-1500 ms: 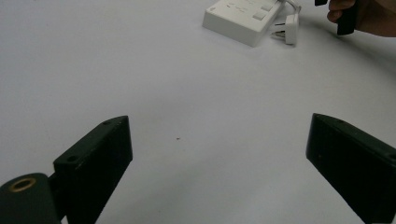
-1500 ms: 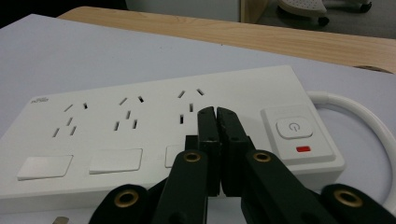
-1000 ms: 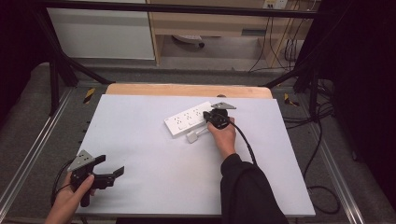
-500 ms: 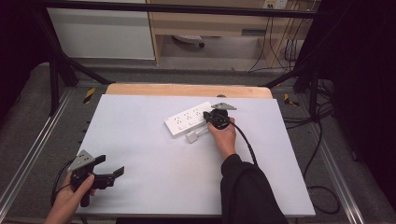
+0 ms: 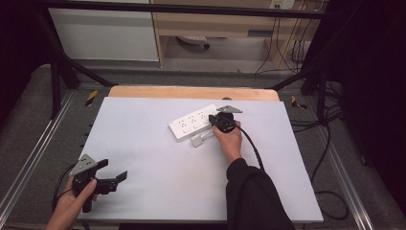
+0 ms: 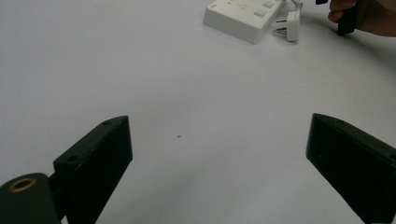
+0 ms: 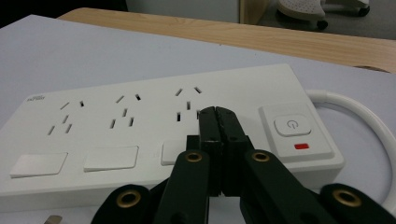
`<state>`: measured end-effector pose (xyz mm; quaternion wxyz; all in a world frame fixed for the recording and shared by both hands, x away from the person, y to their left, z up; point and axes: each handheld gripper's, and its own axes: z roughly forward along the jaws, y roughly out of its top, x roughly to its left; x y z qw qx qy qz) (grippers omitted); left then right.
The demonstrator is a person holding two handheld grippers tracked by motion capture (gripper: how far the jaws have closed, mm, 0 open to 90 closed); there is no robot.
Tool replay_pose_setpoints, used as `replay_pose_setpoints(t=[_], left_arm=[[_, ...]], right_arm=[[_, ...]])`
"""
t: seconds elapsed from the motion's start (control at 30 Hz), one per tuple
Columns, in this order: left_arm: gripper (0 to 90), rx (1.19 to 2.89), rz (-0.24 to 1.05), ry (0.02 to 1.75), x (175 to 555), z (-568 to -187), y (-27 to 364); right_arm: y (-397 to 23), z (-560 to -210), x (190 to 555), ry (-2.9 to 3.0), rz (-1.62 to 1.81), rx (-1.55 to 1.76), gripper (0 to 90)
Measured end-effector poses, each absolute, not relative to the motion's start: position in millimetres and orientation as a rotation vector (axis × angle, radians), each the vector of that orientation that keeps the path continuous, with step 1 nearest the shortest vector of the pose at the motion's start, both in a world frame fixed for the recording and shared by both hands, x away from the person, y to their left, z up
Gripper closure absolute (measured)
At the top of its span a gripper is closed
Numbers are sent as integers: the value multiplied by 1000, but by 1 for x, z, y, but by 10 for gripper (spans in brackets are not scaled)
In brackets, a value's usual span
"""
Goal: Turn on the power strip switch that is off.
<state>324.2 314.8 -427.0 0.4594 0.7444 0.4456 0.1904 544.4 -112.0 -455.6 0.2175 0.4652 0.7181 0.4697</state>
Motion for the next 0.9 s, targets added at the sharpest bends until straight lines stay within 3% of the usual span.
replay_pose_setpoints(t=[0.9], left_arm=[[72,1835,468,1104,324,-428,315]], right_arm=[[-111,-455,546,1988,1300,1296,900]])
